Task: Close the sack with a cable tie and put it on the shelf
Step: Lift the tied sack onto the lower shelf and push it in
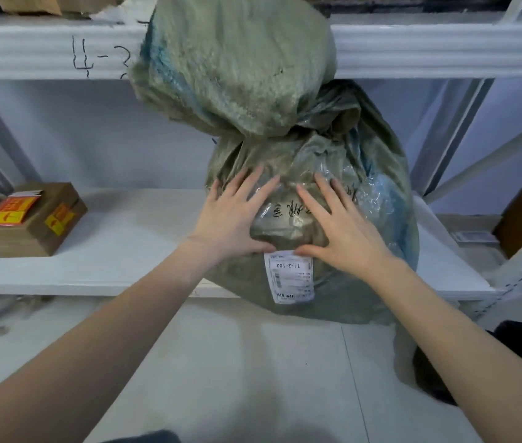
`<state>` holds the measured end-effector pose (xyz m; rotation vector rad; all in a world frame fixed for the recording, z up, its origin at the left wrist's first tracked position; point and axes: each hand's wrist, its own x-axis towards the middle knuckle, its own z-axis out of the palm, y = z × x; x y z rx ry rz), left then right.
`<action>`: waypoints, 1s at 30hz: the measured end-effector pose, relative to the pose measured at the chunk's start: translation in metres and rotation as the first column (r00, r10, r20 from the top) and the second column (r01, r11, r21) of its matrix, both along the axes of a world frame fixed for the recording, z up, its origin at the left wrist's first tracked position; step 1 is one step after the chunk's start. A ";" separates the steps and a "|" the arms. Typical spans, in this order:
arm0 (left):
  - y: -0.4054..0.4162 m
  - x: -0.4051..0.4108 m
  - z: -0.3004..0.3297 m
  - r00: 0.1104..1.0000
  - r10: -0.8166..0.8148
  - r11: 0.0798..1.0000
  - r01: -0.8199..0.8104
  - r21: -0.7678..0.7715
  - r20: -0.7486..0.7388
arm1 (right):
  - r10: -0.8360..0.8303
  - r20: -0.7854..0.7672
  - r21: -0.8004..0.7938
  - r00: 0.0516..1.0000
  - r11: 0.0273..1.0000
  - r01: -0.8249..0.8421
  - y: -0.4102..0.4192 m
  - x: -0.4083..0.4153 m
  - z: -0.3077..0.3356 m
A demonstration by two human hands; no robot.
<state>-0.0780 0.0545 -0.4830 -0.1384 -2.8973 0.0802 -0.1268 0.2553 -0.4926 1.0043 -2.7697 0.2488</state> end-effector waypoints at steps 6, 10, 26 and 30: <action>0.008 -0.014 -0.019 0.988 -0.119 0.993 0.118 -0.017 -0.098 | 0.012 0.035 -0.067 0.999 0.998 -0.009 -0.023 -0.034 0.003; 0.012 -0.030 -0.034 0.997 -0.040 0.999 0.039 -0.025 -0.059 | 0.063 0.102 -0.142 0.993 0.989 -0.049 -0.034 -0.048 0.002; 0.003 -0.089 -0.061 0.982 0.146 0.988 -0.150 -0.031 -0.118 | -0.008 0.047 0.004 0.999 1.000 0.008 -0.012 -0.094 -0.034; 0.004 -0.097 -0.059 0.976 0.165 0.985 -0.169 -0.018 -0.140 | -0.016 0.023 -0.005 1.000 1.000 0.016 -0.014 -0.105 -0.030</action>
